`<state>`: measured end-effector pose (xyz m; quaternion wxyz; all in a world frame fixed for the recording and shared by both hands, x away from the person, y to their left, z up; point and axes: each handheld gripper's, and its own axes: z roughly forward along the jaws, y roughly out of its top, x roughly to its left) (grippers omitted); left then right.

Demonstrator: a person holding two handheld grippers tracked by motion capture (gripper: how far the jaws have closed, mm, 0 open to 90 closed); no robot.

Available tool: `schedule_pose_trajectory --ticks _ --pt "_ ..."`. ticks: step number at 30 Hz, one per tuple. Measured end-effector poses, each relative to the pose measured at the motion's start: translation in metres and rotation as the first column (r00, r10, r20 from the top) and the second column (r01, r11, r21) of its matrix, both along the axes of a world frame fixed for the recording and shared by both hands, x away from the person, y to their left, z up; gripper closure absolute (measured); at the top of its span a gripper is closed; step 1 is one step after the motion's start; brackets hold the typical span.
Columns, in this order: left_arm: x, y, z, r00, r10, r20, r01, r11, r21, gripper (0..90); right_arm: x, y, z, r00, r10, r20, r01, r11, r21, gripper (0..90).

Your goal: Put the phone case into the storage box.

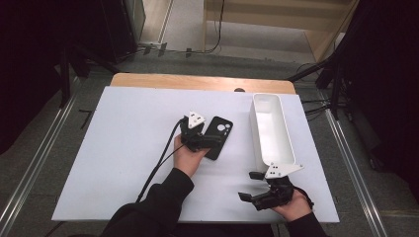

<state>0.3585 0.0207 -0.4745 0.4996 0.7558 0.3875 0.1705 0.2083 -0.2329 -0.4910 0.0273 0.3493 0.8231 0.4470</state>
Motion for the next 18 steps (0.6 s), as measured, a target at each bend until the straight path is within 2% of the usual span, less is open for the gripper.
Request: schedule_pose_trajectory --ticks 9,15,18 --pt "0.001 -0.004 -0.009 0.9999 -0.005 -0.016 0.006 0.9999 0.014 0.0 0.0 0.0 0.0 1.0 -0.001 -0.001 0.001 1.0 0.002 13.2" --pt "0.002 -0.007 -0.013 0.9998 -0.006 -0.02 0.006 1.0 0.002 0.0 0.0 0.0 0.0 1.0 0.0 -0.001 0.0 1.0 0.001 13.2" --pt "0.001 -0.009 -0.016 0.9997 -0.009 -0.021 0.01 0.9998 0.017 0.0 0.0 0.0 0.0 1.0 -0.001 0.0 0.001 1.0 -0.002 13.2"
